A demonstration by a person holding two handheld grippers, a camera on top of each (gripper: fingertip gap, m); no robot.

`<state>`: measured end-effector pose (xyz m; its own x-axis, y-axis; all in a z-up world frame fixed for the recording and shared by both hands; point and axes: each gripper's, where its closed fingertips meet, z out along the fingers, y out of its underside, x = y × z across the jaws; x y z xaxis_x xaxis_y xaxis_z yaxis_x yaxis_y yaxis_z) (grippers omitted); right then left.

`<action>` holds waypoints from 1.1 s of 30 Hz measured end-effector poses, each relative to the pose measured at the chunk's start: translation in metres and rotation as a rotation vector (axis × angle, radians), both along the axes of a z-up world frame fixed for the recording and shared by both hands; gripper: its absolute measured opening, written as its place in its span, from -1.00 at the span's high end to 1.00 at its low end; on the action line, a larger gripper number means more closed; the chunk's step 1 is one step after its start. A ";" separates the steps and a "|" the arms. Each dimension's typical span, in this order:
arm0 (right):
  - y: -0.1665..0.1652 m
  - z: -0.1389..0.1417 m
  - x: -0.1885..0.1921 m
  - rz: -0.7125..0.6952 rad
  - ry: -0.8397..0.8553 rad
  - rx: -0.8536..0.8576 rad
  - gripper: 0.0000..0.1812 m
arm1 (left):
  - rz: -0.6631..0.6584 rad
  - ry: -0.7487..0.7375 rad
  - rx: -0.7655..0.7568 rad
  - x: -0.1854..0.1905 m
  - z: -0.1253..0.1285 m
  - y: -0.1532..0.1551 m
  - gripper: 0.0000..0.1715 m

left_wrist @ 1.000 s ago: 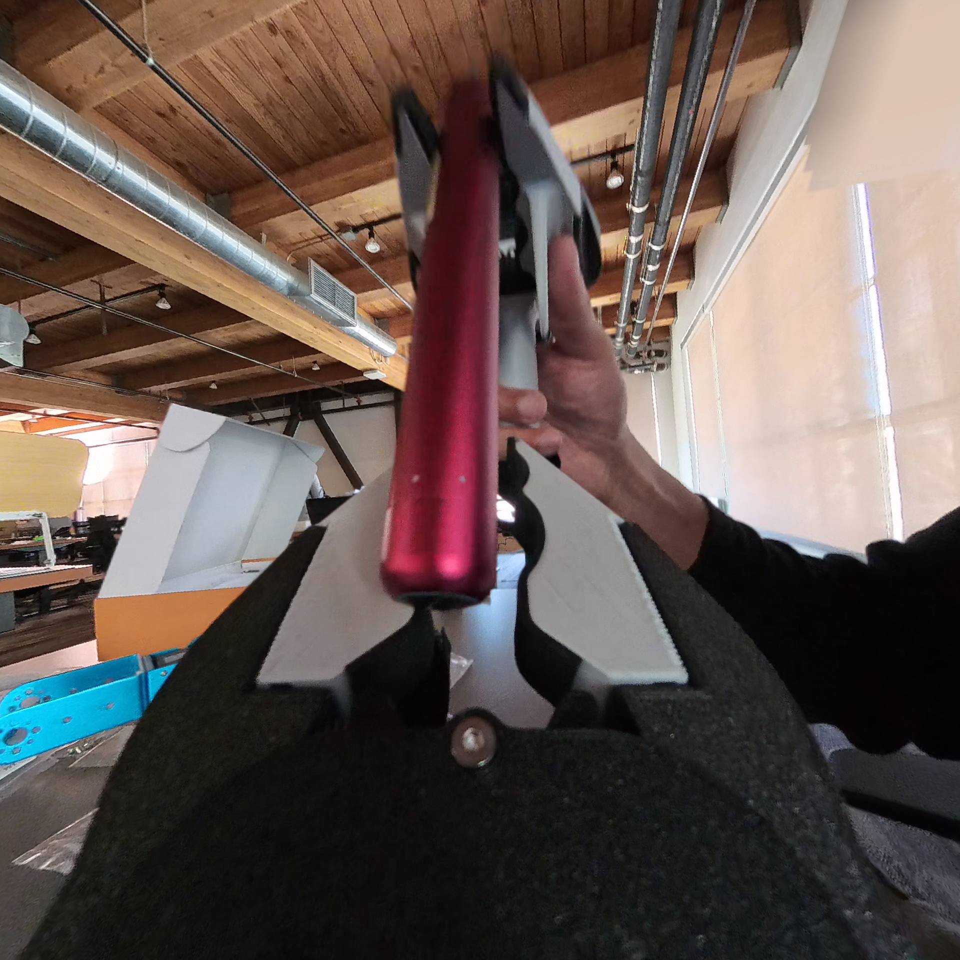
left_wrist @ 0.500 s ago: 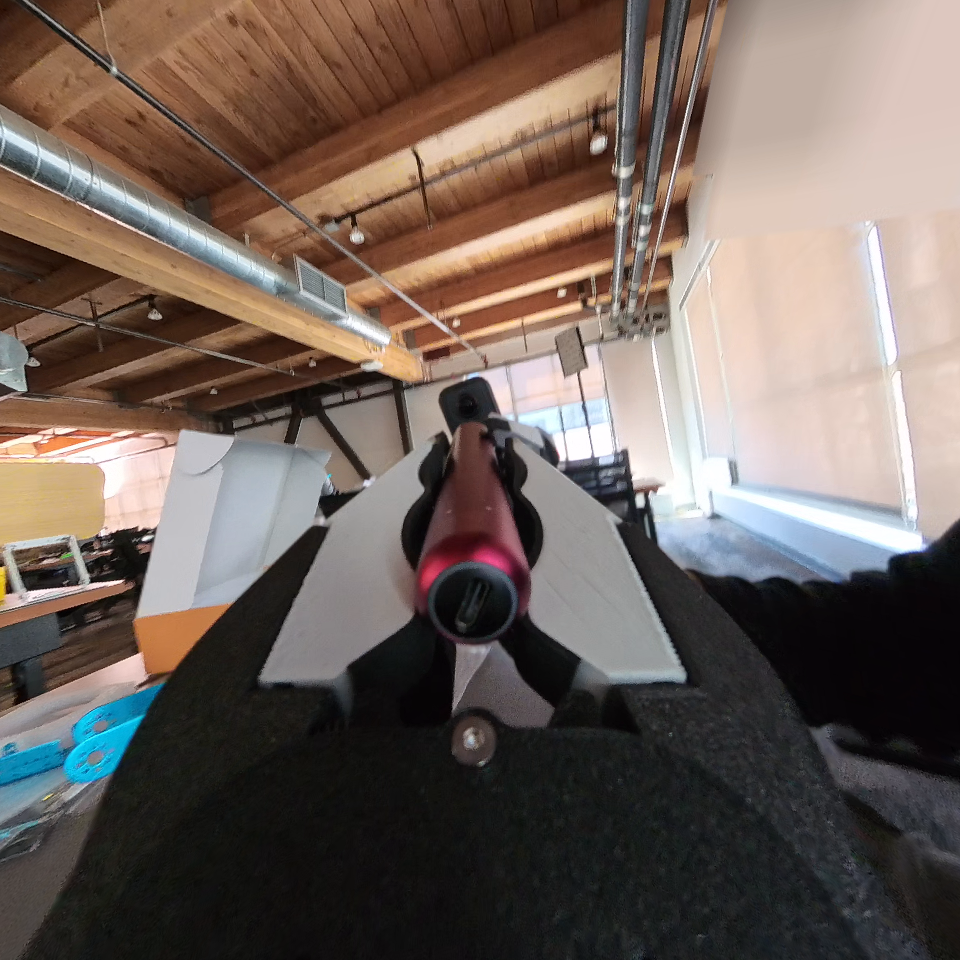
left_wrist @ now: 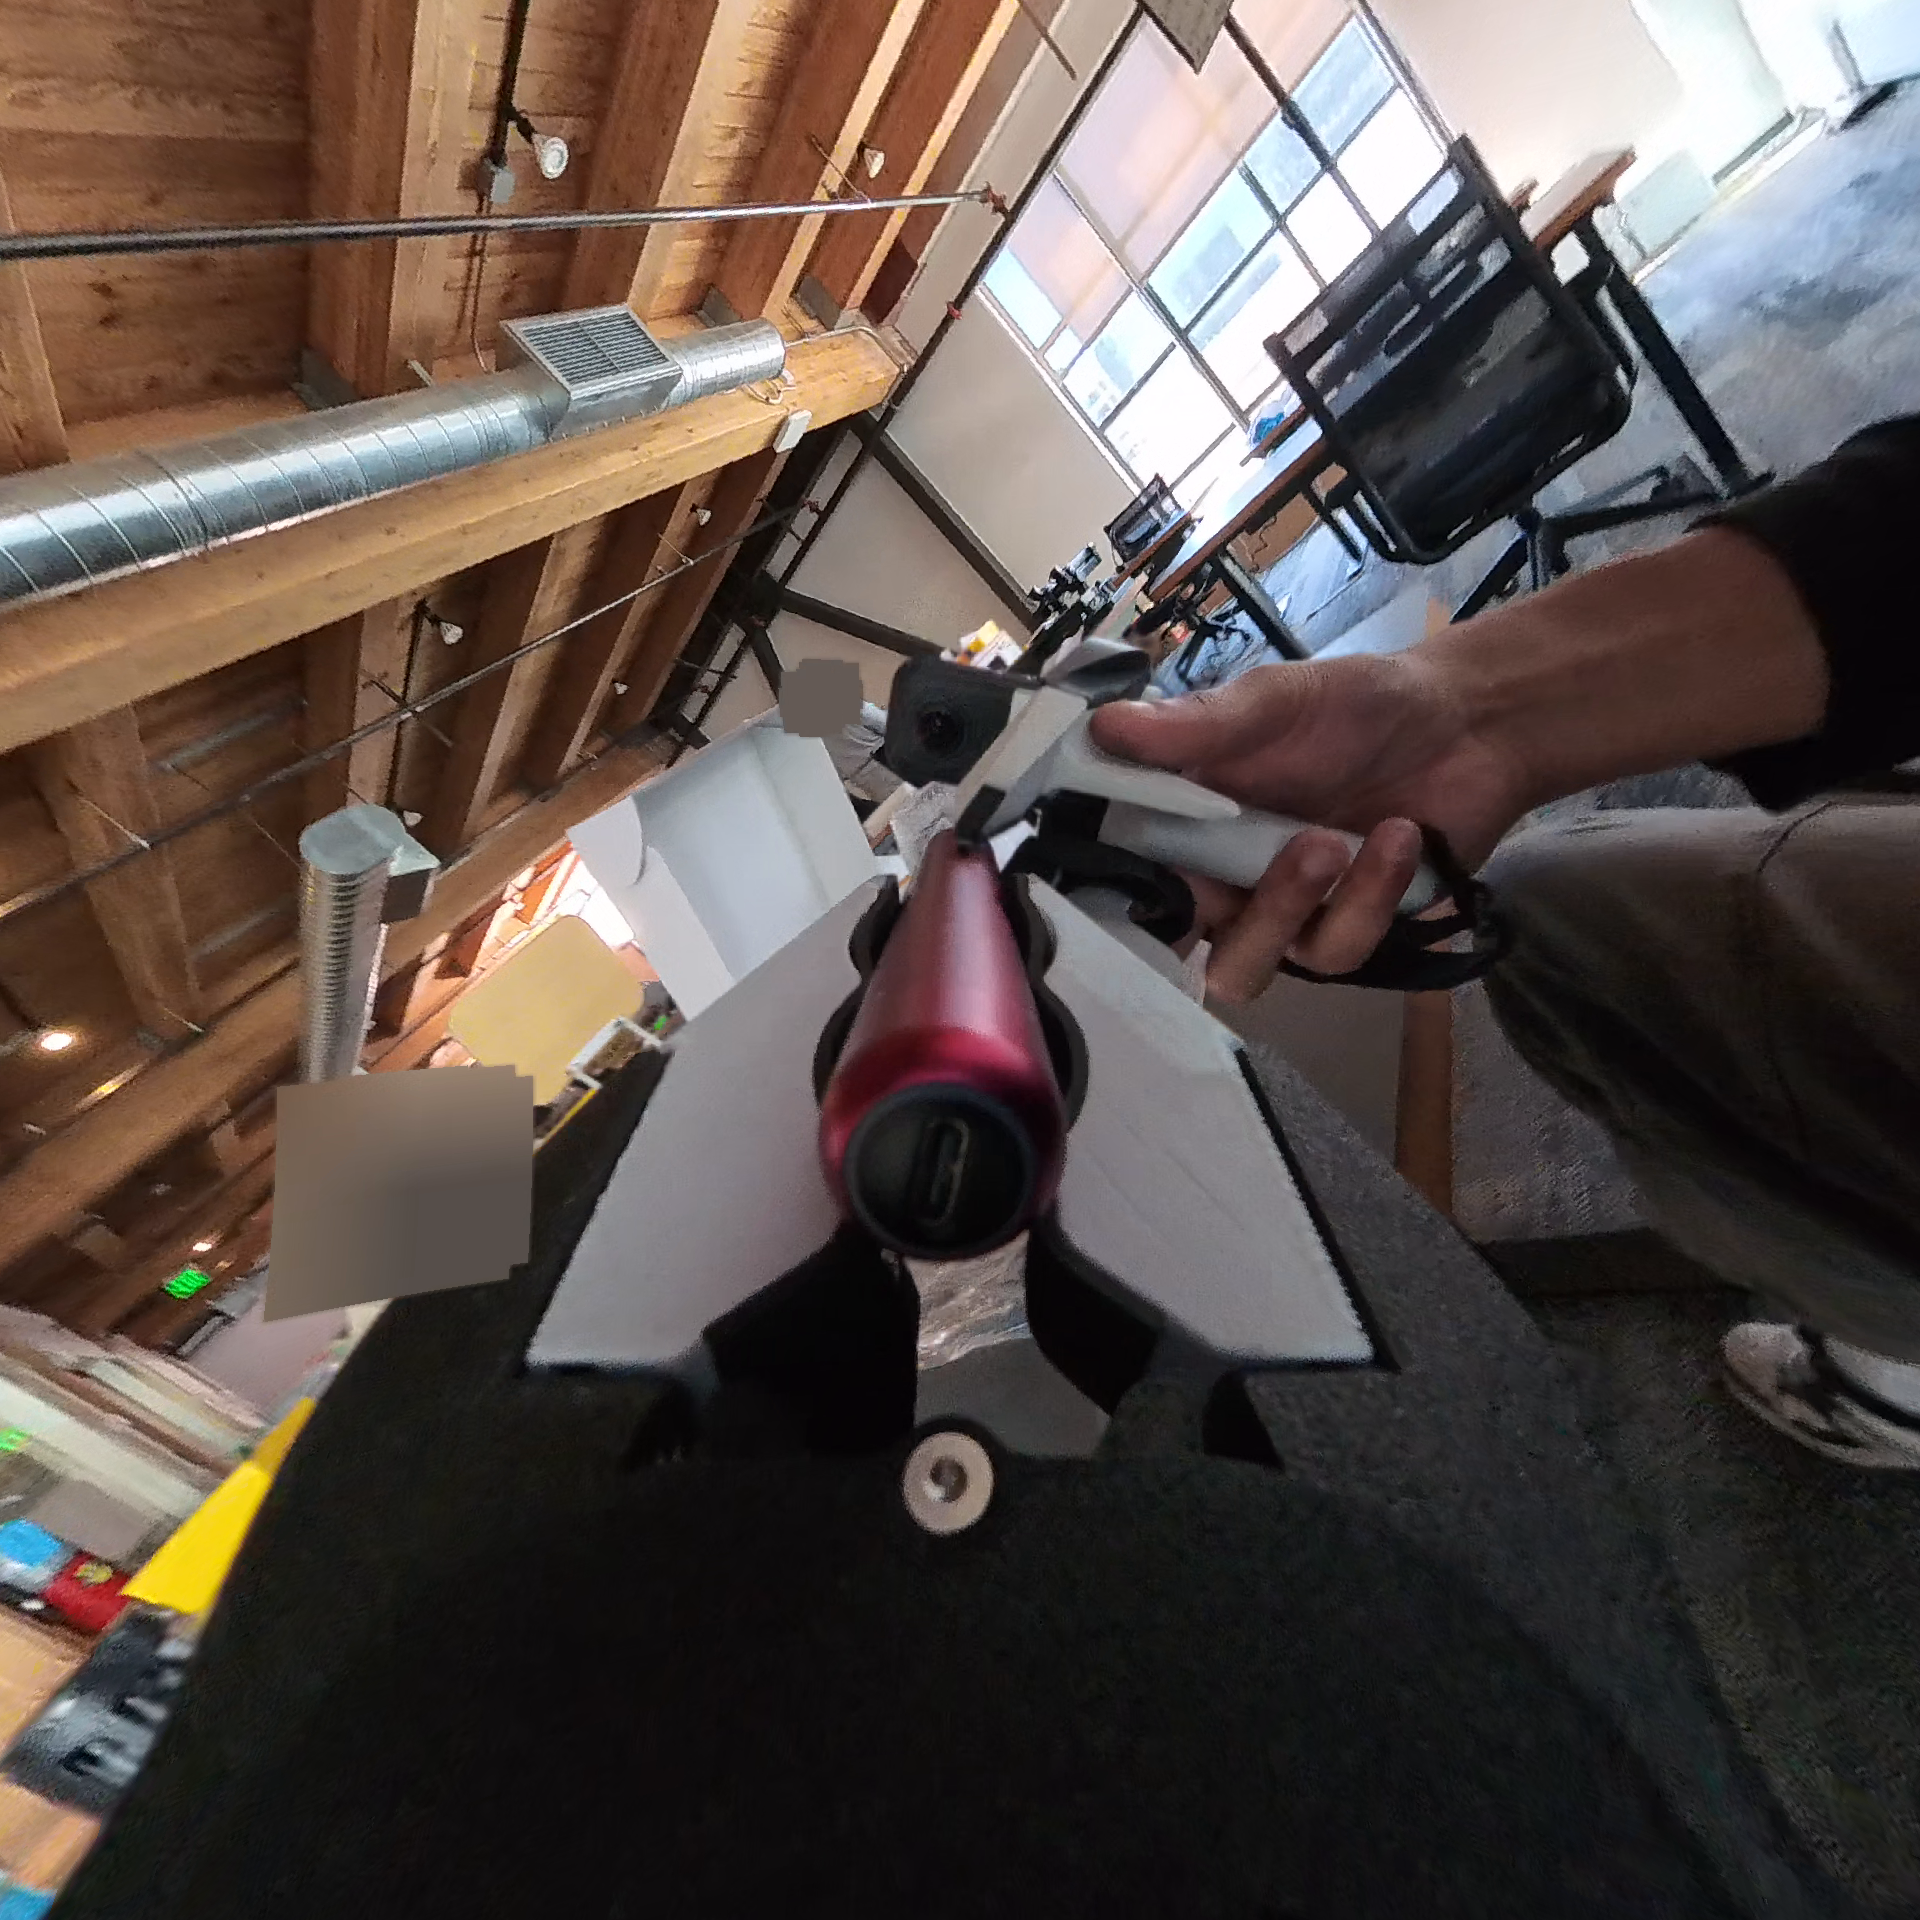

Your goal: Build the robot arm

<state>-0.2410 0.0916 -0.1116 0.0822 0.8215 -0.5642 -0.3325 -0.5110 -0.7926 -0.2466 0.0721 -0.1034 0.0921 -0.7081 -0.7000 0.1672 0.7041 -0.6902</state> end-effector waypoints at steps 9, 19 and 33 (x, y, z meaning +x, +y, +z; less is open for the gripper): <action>-0.014 -0.001 -0.008 0.127 0.187 -0.077 0.77 | -0.008 0.048 0.083 0.000 -0.009 -0.004 0.68; -0.015 -0.011 -0.021 0.208 0.232 -0.152 0.78 | 0.004 0.079 0.141 0.009 -0.017 -0.008 0.75; -0.016 -0.008 -0.014 0.127 0.168 -0.045 0.77 | -0.003 0.081 -0.005 0.014 -0.015 -0.005 0.76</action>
